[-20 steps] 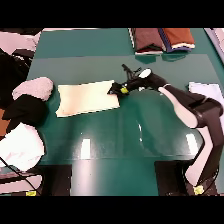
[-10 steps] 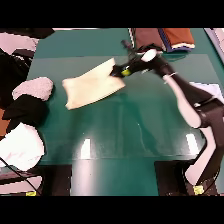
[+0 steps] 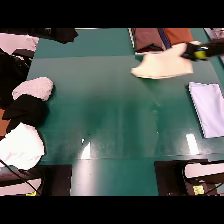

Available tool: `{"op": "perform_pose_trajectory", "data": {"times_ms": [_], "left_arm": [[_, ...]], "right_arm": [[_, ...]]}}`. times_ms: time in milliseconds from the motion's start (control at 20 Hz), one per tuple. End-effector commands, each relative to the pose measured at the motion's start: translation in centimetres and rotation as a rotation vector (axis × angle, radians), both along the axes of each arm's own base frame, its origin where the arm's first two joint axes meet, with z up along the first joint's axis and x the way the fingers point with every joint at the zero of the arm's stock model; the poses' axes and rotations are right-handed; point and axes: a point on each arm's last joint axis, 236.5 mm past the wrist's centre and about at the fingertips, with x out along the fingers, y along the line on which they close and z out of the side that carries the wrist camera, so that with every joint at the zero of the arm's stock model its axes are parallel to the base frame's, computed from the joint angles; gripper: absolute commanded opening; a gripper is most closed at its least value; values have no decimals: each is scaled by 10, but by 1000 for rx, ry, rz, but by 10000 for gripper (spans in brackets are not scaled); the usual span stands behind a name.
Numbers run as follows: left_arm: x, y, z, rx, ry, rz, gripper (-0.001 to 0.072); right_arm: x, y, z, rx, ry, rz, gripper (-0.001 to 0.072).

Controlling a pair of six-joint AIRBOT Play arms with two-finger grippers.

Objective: Fold the shirts.

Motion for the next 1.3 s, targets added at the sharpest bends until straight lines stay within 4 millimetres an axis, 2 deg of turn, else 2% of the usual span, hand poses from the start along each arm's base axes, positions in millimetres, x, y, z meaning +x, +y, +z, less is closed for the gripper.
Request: {"op": "perform_pose_trajectory", "data": {"times_ms": [0,100,150,200,300,450,600,750,900,1050,1250], "left_arm": [[-2,-5,1,-16,4,0,22],[-1,-5,3,-28,6,9,22],[0,-5,4,-31,3,11,22],[1,-6,5,-38,-2,13,22],[2,-6,8,-56,-4,25,22],[3,-6,9,-61,-9,26,22],[3,-6,9,-59,-9,26,22],[3,-6,9,-57,-12,24,22],[3,-6,9,-56,-12,24,23],[3,-6,9,-42,-23,14,23],[3,-6,9,-37,-26,11,23]], "right_arm": [[-62,-124,8,-22,-20,-307,13],[-96,-166,3,-18,-12,-426,13],[-109,-179,0,-14,-5,-466,13],[-118,-188,-2,-10,2,-494,13],[-125,-195,-1,0,-1,-517,13],[-119,-187,17,28,-61,-513,13],[-114,-175,49,58,-155,-512,14],[-121,-167,75,25,-202,-507,13],[-130,-156,88,12,-211,-488,13],[-142,-148,83,-10,-159,-466,13],[-178,-152,42,-88,53,-452,13]]}}
